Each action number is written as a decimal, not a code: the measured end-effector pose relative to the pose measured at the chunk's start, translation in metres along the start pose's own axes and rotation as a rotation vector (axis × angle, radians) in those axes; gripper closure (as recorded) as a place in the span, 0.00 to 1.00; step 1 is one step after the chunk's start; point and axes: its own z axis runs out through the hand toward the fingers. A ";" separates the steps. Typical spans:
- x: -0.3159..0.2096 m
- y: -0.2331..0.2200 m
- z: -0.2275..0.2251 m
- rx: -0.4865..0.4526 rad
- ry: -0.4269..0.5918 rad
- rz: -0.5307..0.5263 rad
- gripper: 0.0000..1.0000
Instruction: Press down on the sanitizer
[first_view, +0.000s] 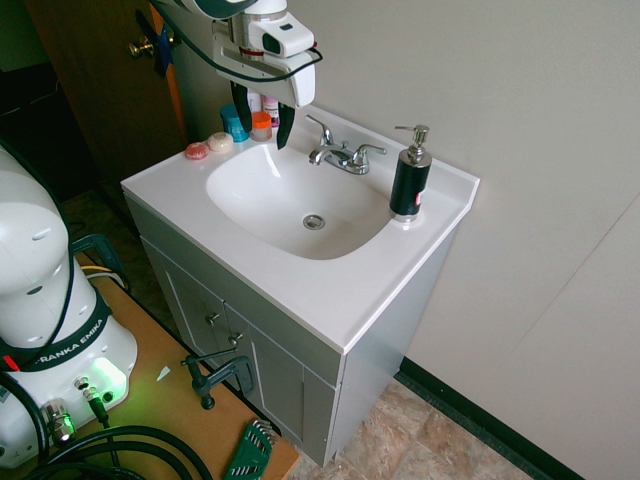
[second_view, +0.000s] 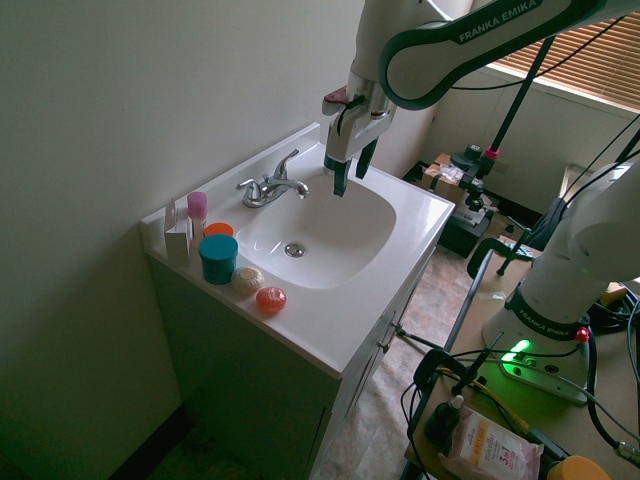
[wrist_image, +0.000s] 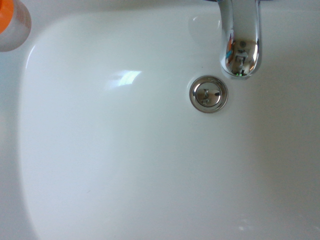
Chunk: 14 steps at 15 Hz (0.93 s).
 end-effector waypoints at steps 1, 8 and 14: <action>0.000 0.000 0.000 0.001 -0.002 0.002 0.00; 0.061 -0.014 -0.048 0.060 0.063 0.068 1.00; 0.162 -0.008 -0.112 0.095 0.094 0.198 1.00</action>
